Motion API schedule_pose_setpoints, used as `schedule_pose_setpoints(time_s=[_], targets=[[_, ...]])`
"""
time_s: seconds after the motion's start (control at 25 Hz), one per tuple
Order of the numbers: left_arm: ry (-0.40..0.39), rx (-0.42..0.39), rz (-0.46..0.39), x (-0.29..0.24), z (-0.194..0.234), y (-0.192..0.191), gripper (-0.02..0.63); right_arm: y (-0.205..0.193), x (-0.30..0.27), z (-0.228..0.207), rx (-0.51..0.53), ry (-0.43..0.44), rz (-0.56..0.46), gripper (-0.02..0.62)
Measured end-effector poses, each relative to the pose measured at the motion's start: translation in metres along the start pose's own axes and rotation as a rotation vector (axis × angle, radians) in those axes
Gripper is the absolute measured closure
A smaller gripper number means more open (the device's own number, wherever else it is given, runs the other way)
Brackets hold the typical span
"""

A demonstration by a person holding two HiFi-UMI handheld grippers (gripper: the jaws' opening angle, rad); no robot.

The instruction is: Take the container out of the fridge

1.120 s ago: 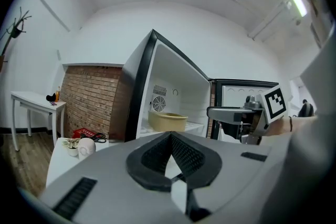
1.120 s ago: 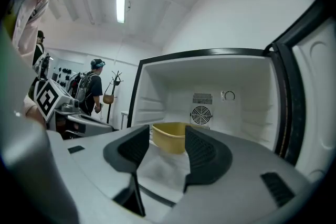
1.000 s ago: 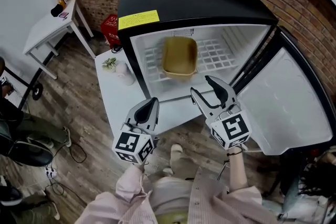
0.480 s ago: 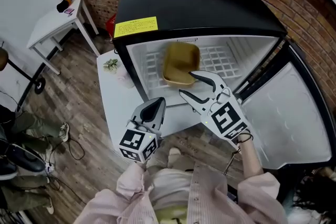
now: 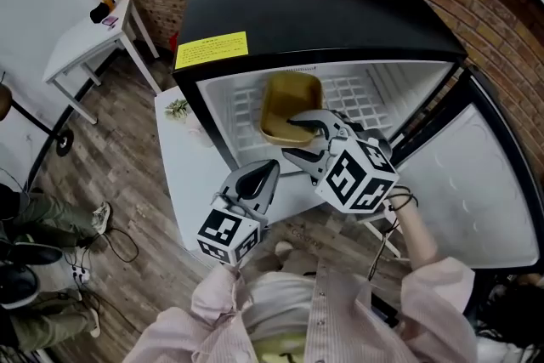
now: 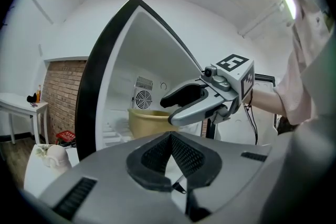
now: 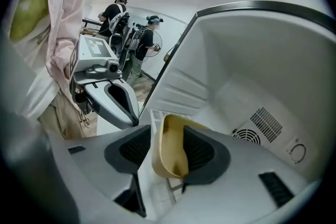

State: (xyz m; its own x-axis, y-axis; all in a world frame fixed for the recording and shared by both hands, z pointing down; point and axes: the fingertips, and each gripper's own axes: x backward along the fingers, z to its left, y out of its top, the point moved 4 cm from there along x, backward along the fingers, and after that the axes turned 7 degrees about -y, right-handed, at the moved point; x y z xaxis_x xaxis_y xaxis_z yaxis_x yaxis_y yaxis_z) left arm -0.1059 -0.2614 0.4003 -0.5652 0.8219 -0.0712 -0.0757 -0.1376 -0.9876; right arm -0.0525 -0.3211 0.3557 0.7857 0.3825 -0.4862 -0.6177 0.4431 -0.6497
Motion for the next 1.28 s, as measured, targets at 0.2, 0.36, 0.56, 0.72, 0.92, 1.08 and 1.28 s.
schedule_pose_setpoints(time_s=[0.2, 0.36, 0.56, 0.72, 0.92, 1.08, 1.28], targets=[[-0.032, 0.013, 0.006, -0.004, 0.0, -0.001, 0.615, -0.002, -0.008, 0.006, 0.032, 0.059, 0.065, 0.398], [-0.054, 0.022, 0.008, -0.004, -0.001, 0.0, 0.615, -0.005, -0.011, 0.013, 0.066, 0.091, 0.124, 0.42], [-0.071, 0.033, 0.01, -0.003, 0.001, -0.001, 0.615, -0.005, -0.014, 0.017, 0.106, 0.119, 0.168, 0.465], [-0.074, 0.03, 0.008, 0.0, 0.002, 0.001, 0.615, -0.005, -0.015, 0.015, 0.125, 0.107, 0.181, 0.547], [-0.077, 0.045, 0.002, 0.003, 0.003, 0.002, 0.615, -0.007, -0.014, 0.012, 0.108, 0.113, 0.187, 0.56], [-0.081, 0.046, 0.003, 0.005, 0.003, 0.002, 0.615, -0.006, -0.013, 0.011, 0.1, 0.113, 0.185, 0.566], [-0.086, 0.04, 0.003, 0.008, 0.003, 0.003, 0.615, -0.006, -0.008, 0.011, 0.083, 0.089, 0.183, 0.569]])
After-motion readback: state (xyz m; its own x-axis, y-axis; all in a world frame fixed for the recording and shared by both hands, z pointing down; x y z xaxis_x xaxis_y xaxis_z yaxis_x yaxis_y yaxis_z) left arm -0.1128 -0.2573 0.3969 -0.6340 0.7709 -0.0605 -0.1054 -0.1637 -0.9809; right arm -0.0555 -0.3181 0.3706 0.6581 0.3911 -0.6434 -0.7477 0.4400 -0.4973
